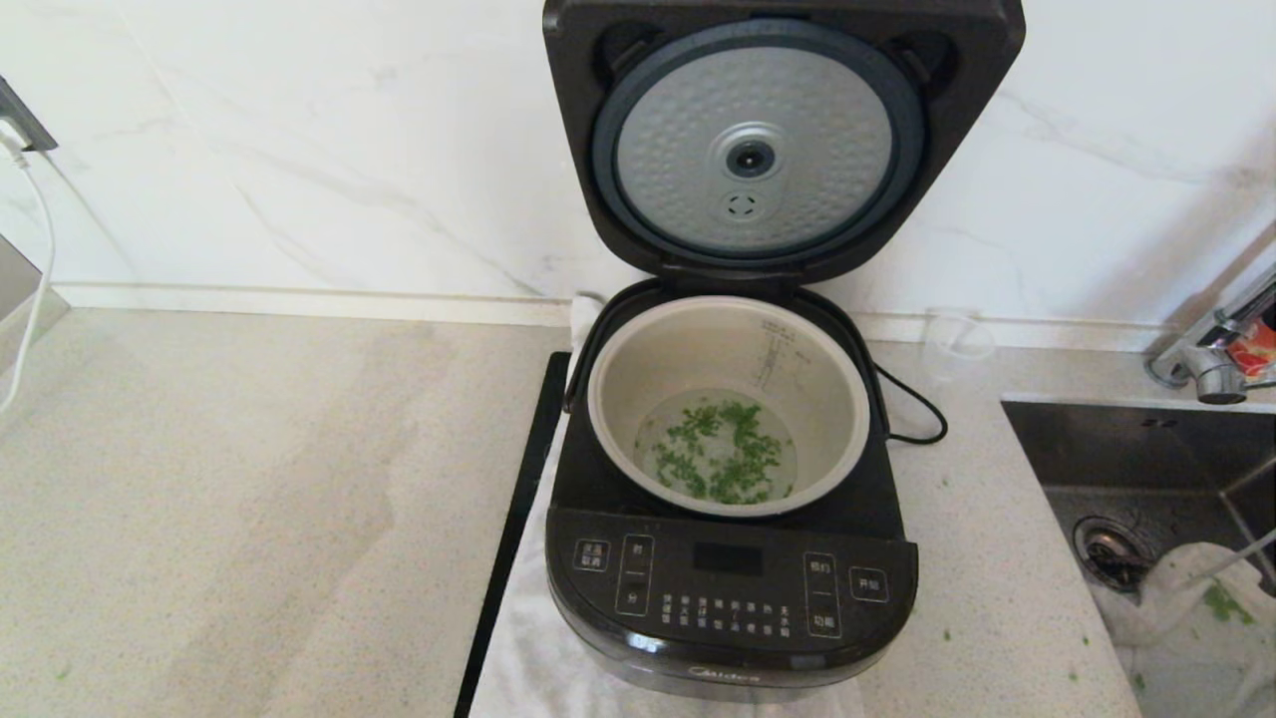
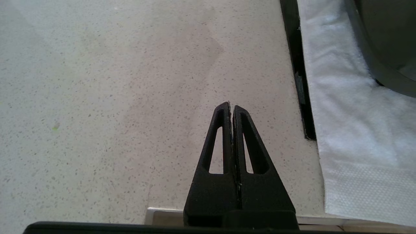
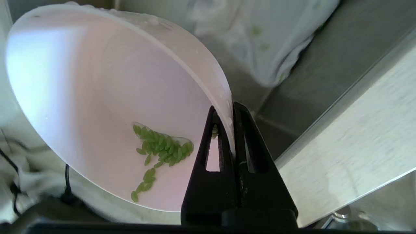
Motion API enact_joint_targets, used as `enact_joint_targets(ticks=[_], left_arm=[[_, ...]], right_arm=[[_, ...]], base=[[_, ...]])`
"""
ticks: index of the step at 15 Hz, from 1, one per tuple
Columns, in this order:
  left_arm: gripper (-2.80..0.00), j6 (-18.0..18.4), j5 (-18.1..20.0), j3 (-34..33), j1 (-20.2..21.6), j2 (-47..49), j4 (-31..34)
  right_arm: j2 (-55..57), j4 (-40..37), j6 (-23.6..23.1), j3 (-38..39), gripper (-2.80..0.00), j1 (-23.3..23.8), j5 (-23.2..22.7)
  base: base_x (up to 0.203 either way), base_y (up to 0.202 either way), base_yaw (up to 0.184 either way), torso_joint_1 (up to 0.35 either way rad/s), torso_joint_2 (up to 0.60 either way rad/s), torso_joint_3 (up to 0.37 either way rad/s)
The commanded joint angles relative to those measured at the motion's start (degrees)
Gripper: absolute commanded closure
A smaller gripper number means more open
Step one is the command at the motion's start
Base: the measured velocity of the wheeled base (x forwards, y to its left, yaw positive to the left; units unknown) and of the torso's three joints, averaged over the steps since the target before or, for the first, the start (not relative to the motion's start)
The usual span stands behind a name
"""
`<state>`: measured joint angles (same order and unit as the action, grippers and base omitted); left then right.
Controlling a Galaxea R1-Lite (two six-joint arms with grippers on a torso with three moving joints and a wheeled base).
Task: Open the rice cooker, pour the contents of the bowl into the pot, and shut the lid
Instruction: Fill a bowl with water from the tap
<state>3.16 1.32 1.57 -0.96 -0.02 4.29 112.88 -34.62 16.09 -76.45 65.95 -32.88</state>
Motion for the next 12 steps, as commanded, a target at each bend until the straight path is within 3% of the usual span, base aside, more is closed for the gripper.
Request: enact_joint_targets(ticks=[1, 12], left_arm=[[0.00, 0.01, 0.00, 0.01, 0.00, -0.06, 0.02], [0.00, 0.01, 0.00, 0.01, 0.00, -0.04, 0.02]], right_arm=[[4.82, -0.30, 0.08, -3.17, 0.00, 1.91, -0.28], [8.65, 0.36, 0.77, -10.64, 0.00, 1.24, -2.45]], base=[[0.000, 0.000, 0.000, 0.000, 0.00, 0.000], [0.000, 0.000, 0.000, 0.000, 0.00, 0.000]])
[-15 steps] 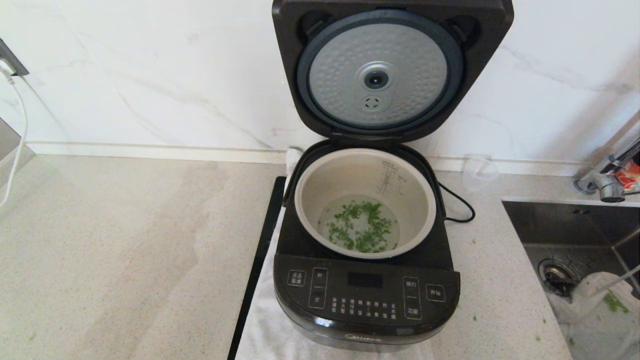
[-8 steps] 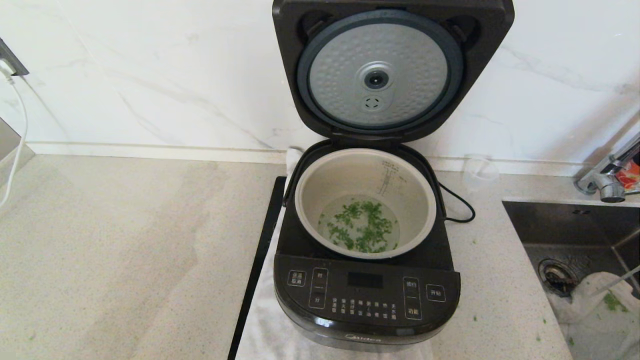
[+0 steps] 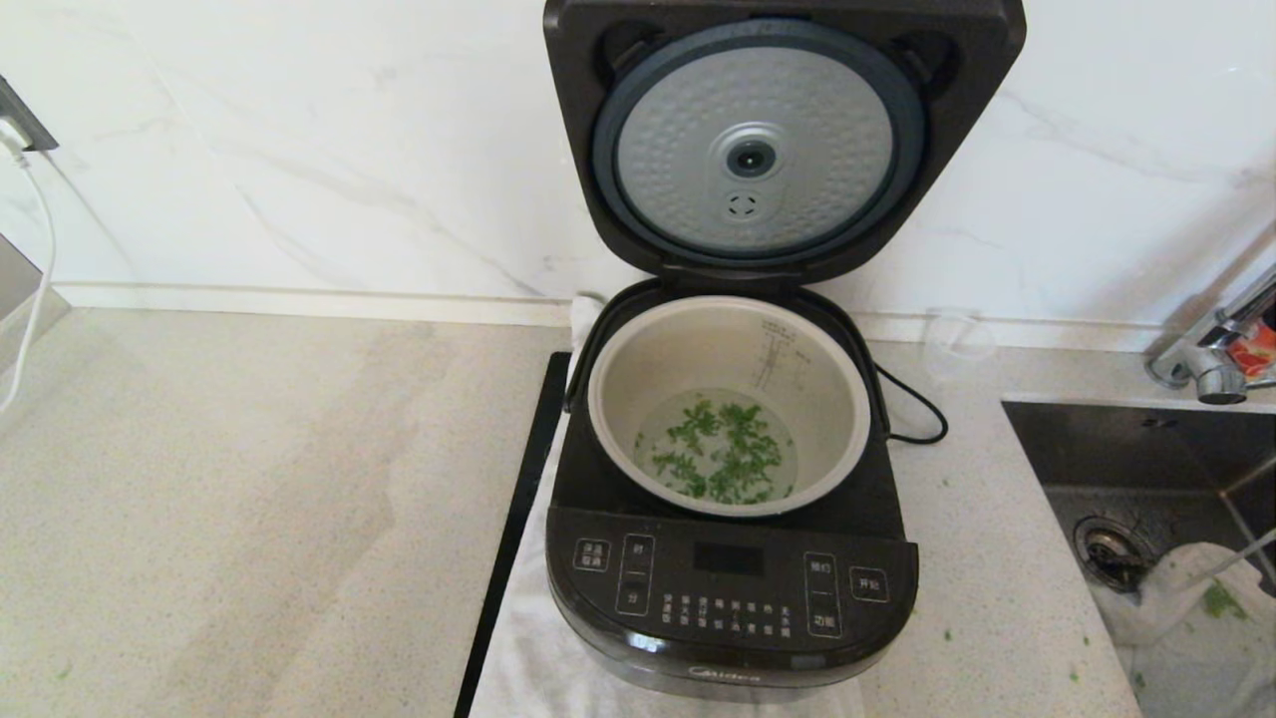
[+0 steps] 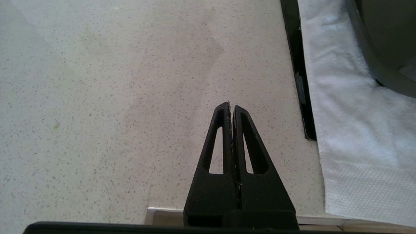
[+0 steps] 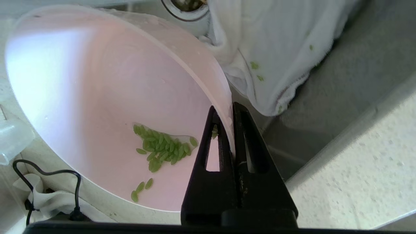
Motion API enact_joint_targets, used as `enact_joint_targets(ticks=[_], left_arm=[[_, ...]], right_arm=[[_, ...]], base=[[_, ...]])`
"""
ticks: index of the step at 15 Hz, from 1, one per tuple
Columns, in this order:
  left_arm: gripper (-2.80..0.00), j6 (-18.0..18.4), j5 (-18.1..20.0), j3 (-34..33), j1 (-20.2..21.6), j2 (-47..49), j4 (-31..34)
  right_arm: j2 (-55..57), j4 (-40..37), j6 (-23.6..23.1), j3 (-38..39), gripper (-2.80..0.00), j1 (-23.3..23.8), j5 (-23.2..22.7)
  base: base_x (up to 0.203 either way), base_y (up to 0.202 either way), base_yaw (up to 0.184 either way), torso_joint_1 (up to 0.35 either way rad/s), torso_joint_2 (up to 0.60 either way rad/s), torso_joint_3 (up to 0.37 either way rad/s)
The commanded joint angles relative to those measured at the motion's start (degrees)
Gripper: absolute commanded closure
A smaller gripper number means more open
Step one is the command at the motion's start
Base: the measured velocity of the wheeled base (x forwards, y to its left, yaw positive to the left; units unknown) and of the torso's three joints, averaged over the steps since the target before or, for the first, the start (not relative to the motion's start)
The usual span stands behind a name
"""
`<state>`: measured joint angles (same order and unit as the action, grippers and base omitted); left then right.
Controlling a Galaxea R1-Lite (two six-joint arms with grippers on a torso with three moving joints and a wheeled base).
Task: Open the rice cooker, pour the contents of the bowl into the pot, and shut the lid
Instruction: Fill a bowl with water from the tap
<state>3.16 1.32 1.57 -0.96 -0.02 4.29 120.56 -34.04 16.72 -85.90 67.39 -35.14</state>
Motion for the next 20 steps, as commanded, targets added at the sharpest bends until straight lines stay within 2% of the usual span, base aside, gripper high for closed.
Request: enact_joint_targets(ticks=[1, 3, 8, 11, 20], left_arm=[[0.00, 0.01, 0.00, 0.01, 0.00, -0.06, 0.02], [0.00, 0.01, 0.00, 0.01, 0.00, 0.02, 0.02], [0.00, 0.01, 0.00, 0.01, 0.00, -0.05, 0.02], [0.00, 0.01, 0.00, 0.01, 0.00, -0.06, 0.02], [0.00, 0.01, 0.00, 0.01, 0.00, -0.06, 0.02]], right_arm=[[1.68, -0.24, 0.21, -2.23, 0.00, -0.90, -0.16], [2.69, -0.25, 0.40, -3.71, 0.00, -1.97, -0.11], [5.48, -0.24, 5.03, -7.89, 0.00, -4.62, -0.04], [8.36, -0.28, 9.55, -12.91, 0.00, -5.60, 0.14], [8.61, -1.35, 11.32, -15.00, 0.00, -7.40, 0.24]], base=[[0.000, 0.000, 0.000, 0.000, 0.00, 0.000], [0.000, 0.000, 0.000, 0.000, 0.00, 0.000], [0.000, 0.000, 0.000, 0.000, 0.00, 0.000], [0.000, 0.000, 0.000, 0.000, 0.00, 0.000], [0.000, 0.000, 0.000, 0.000, 0.00, 0.000]])
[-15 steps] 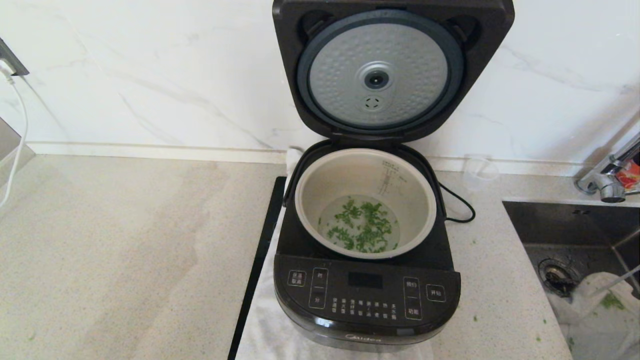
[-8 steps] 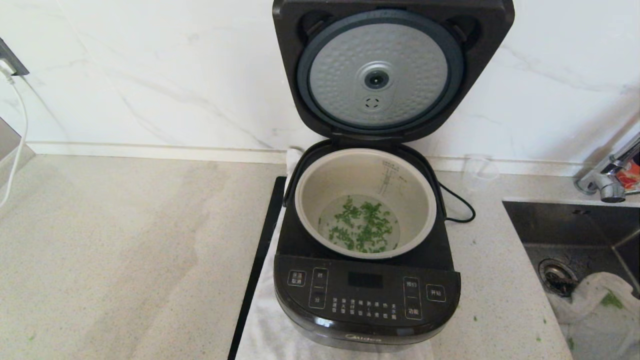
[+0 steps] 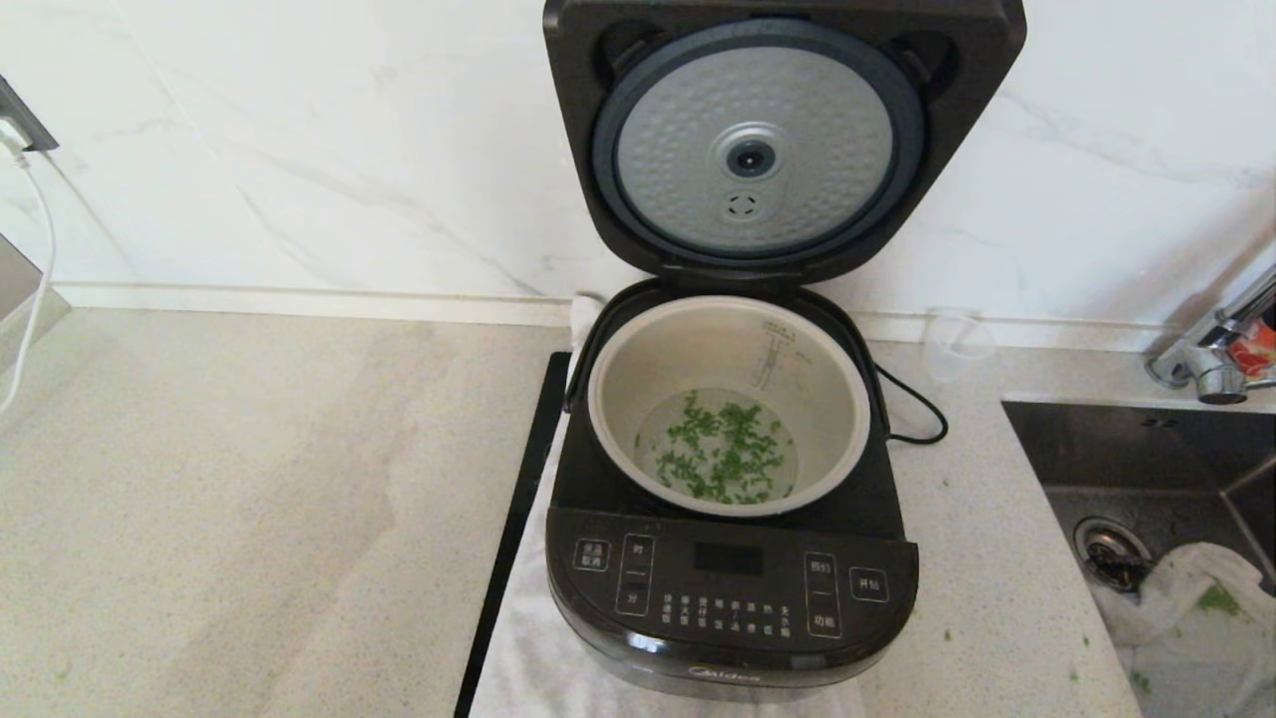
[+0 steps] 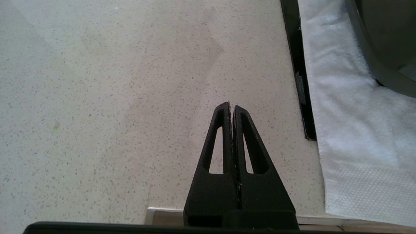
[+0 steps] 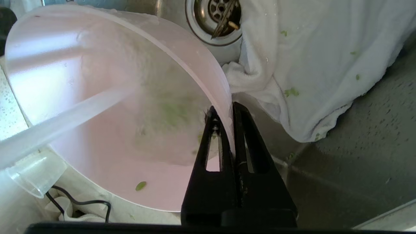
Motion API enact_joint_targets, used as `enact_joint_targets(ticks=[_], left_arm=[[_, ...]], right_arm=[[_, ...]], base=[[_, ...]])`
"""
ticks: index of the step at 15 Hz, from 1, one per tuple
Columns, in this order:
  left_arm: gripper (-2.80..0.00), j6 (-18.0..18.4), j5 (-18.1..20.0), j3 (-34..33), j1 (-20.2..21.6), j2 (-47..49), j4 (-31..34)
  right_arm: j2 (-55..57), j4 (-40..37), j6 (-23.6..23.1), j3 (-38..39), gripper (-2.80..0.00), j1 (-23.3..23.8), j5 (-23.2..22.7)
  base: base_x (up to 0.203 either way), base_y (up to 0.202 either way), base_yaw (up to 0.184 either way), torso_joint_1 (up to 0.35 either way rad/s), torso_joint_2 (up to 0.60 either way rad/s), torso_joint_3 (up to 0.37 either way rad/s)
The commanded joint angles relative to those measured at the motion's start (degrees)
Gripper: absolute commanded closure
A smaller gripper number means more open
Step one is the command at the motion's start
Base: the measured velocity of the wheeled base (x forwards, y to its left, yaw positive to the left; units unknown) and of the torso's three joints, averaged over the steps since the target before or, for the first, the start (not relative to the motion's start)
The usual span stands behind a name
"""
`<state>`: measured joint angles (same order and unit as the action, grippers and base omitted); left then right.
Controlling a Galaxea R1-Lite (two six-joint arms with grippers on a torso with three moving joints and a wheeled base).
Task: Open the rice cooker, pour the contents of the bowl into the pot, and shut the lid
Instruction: Fill a bowl with water from the tap
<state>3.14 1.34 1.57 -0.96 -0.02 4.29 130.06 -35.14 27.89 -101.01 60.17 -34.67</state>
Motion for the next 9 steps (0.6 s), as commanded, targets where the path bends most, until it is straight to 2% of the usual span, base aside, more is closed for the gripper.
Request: enact_joint_targets(ticks=[1, 5, 9], left_arm=[[0.00, 0.02, -0.02, 0.01, 0.00, -0.05, 0.02], [0.00, 0.02, -0.02, 0.01, 0.00, -0.06, 0.02], [0.00, 0.02, -0.02, 0.01, 0.00, -0.06, 0.02]], right_arm=[[-1.42, -0.51, 0.15, 0.04, 0.00, -0.41, -0.15], [-6.24, -2.31, -0.38, 1.60, 0.00, -1.47, -0.13], [-17.34, -6.15, -5.16, 9.76, 0.00, -8.32, 1.49]], base=[[0.000, 0.000, 0.000, 0.000, 0.00, 0.000], [0.000, 0.000, 0.000, 0.000, 0.00, 0.000], [0.000, 0.000, 0.000, 0.000, 0.00, 0.000]])
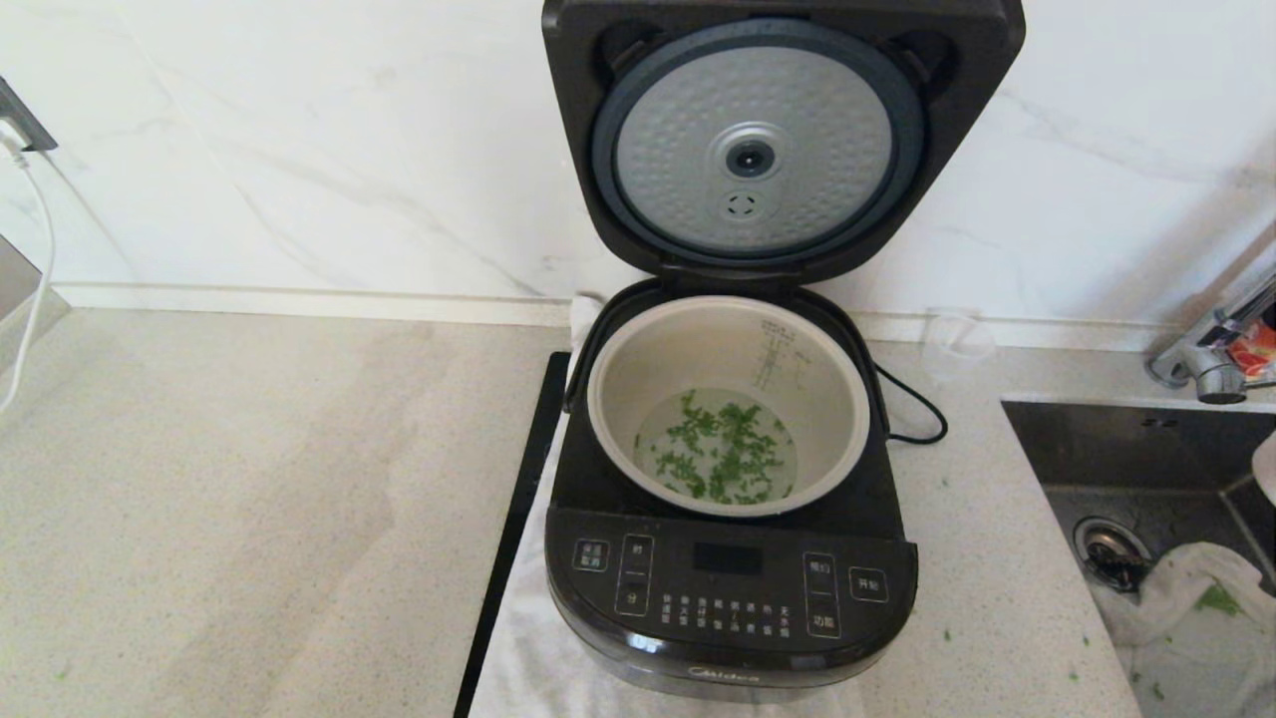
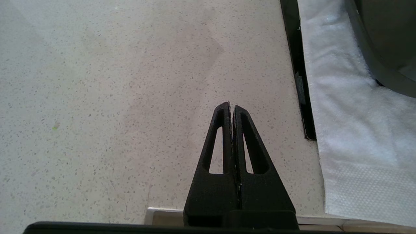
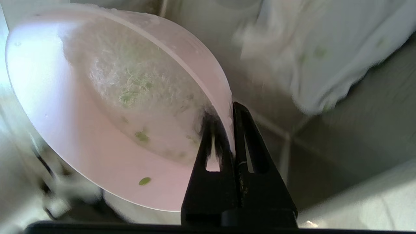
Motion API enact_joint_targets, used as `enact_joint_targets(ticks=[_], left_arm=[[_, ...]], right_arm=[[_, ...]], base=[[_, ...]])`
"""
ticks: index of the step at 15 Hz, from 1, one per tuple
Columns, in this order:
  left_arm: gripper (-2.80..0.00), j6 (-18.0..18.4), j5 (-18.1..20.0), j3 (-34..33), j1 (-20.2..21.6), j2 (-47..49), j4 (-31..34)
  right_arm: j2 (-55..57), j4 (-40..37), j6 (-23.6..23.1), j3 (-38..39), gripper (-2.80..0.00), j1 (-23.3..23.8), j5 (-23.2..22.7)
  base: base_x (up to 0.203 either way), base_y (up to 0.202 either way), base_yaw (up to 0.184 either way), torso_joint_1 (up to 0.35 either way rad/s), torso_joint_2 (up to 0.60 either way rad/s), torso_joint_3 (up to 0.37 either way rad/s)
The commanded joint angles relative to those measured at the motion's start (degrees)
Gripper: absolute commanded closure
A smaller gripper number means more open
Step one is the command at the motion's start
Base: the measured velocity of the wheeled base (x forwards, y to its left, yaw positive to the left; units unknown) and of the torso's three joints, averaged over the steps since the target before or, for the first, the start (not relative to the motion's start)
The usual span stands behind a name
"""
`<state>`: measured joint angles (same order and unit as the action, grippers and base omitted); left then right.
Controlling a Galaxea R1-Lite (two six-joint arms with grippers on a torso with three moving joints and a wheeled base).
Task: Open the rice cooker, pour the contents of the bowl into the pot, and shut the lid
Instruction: Fill a bowl with water from the tap, then pour the water from the bowl into the rice cooker
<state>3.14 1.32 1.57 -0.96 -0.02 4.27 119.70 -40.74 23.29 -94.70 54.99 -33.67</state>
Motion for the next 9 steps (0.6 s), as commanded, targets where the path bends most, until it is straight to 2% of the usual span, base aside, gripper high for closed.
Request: enact_joint_targets(ticks=[1, 5, 7, 9], left_arm=[[0.00, 0.02, 0.00, 0.01, 0.00, -0.06, 0.03], [0.00, 0.02, 0.00, 0.01, 0.00, 0.02, 0.03], [0.00, 0.02, 0.00, 0.01, 0.00, -0.06, 0.03], [0.00, 0.02, 0.00, 0.01, 0.00, -0.06, 0.03]], right_arm=[[-9.91, -0.82, -0.98, 5.92, 0.00, -6.21, 1.77], [-21.35, -3.44, -1.12, 12.50, 0.00, -21.80, 5.95], [-24.76, -7.70, -0.31, 11.71, 0.00, -29.77, 7.54], [-27.29, -10.89, 2.44, 8.69, 0.00, -37.89, 8.96]], base=[[0.000, 0.000, 0.000, 0.000, 0.00, 0.000], [0.000, 0.000, 0.000, 0.000, 0.00, 0.000], [0.000, 0.000, 0.000, 0.000, 0.00, 0.000], [0.000, 0.000, 0.000, 0.000, 0.00, 0.000]])
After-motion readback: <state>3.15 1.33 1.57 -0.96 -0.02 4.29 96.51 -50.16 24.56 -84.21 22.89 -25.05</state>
